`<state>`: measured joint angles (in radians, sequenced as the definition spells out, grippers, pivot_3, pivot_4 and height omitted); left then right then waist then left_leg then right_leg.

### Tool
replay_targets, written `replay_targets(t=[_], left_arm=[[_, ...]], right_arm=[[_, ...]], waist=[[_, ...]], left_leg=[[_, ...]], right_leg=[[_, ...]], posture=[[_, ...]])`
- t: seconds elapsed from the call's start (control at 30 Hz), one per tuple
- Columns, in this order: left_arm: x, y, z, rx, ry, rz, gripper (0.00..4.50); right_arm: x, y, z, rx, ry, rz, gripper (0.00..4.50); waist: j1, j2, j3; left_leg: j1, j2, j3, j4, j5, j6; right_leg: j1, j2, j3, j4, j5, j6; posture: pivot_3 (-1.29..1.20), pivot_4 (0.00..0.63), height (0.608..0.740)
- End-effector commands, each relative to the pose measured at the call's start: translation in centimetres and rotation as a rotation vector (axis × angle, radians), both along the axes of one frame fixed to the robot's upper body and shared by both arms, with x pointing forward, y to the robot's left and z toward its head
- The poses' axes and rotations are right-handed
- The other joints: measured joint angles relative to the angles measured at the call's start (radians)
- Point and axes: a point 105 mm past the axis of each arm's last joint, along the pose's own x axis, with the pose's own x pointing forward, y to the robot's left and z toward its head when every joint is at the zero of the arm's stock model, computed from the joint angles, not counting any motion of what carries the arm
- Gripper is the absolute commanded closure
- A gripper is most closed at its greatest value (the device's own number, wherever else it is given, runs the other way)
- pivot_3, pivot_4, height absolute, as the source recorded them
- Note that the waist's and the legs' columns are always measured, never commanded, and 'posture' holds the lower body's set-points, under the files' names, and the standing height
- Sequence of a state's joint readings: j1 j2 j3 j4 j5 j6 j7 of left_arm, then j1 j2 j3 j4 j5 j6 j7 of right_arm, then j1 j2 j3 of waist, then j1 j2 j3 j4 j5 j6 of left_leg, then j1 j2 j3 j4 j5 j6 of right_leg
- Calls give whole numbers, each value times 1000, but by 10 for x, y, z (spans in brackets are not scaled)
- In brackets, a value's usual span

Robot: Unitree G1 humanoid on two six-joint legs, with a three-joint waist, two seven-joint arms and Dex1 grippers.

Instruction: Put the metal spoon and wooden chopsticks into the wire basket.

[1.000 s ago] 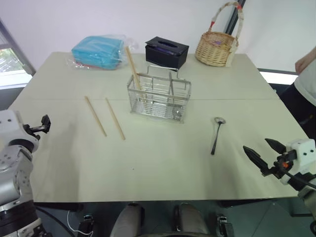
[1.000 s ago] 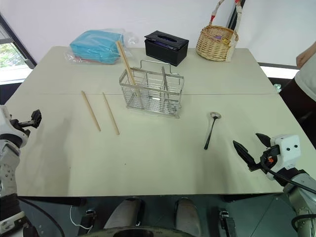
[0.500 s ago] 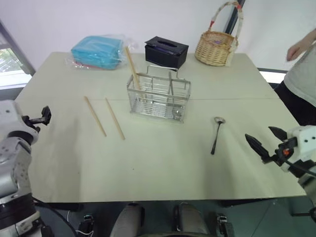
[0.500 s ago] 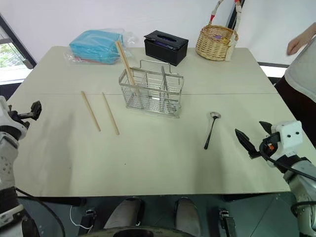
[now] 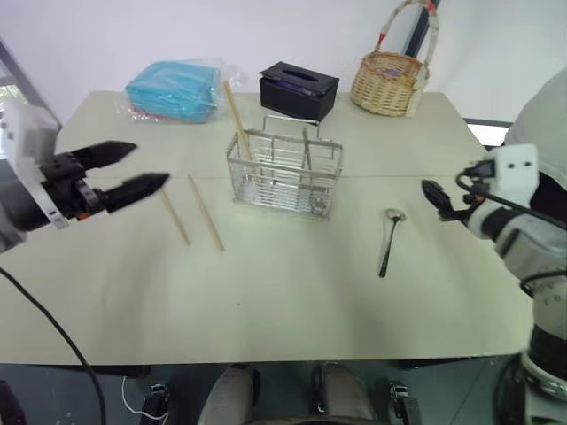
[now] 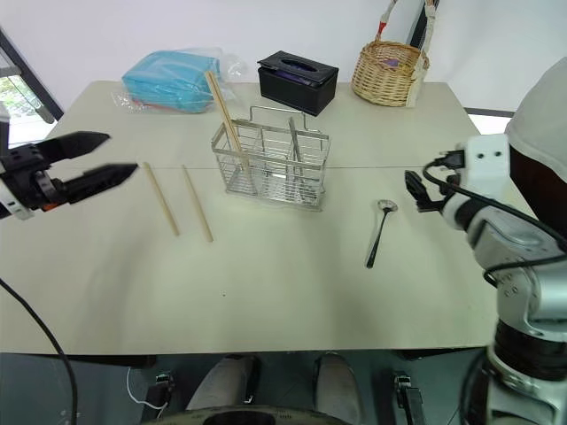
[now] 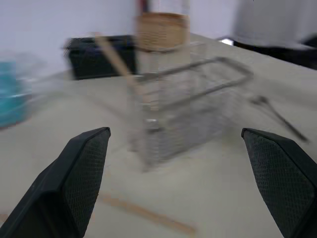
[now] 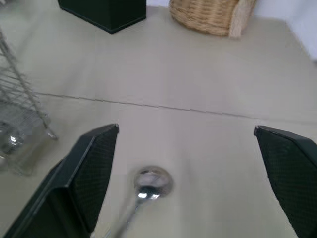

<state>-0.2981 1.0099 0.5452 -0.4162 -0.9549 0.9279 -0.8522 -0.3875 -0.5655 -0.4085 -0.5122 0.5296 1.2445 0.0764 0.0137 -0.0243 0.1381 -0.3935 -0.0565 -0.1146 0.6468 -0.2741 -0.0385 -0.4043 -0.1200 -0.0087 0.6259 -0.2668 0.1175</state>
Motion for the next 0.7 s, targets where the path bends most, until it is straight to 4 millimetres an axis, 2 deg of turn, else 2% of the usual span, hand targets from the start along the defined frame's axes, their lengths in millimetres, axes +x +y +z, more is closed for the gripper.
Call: replay_targets(t=[0.03, 0.27, 0.43, 0.7], left_arm=[[-8, -22, 3, 33, 11, -161, 26], [-8, -53, -2, 99, 43, -376, 26], [-3, -68, 3, 118, 23, -450, 26], [-4, -75, 3, 133, 40, -507, 26]], right_arm=[[-2, 14, -5, 57, 72, -19, 0], [5, 34, -43, 204, 270, -32, 0], [14, 29, -58, 228, 309, -83, 0], [33, 31, -72, 240, 318, -98, 0]], waist=[[1, 1, 1], [-6, 3, 2], [-9, 3, 2], [-36, 2, 2]], left_leg=[[0, 0, -1, 0, 0, 0], [1, -1, 0, 0, 0, 0], [2, -1, 1, 0, 0, 1], [3, -1, 1, -1, 0, 1]], right_leg=[[0, 0, 0, 0, 0, 0], [1, 2, -1, 0, 0, 0], [0, 2, -1, 3, 1, 1], [0, 4, -1, 4, 2, 3]], posture=[[0, 150, 660], [0, 150, 660], [0, 150, 660], [0, 150, 660]])
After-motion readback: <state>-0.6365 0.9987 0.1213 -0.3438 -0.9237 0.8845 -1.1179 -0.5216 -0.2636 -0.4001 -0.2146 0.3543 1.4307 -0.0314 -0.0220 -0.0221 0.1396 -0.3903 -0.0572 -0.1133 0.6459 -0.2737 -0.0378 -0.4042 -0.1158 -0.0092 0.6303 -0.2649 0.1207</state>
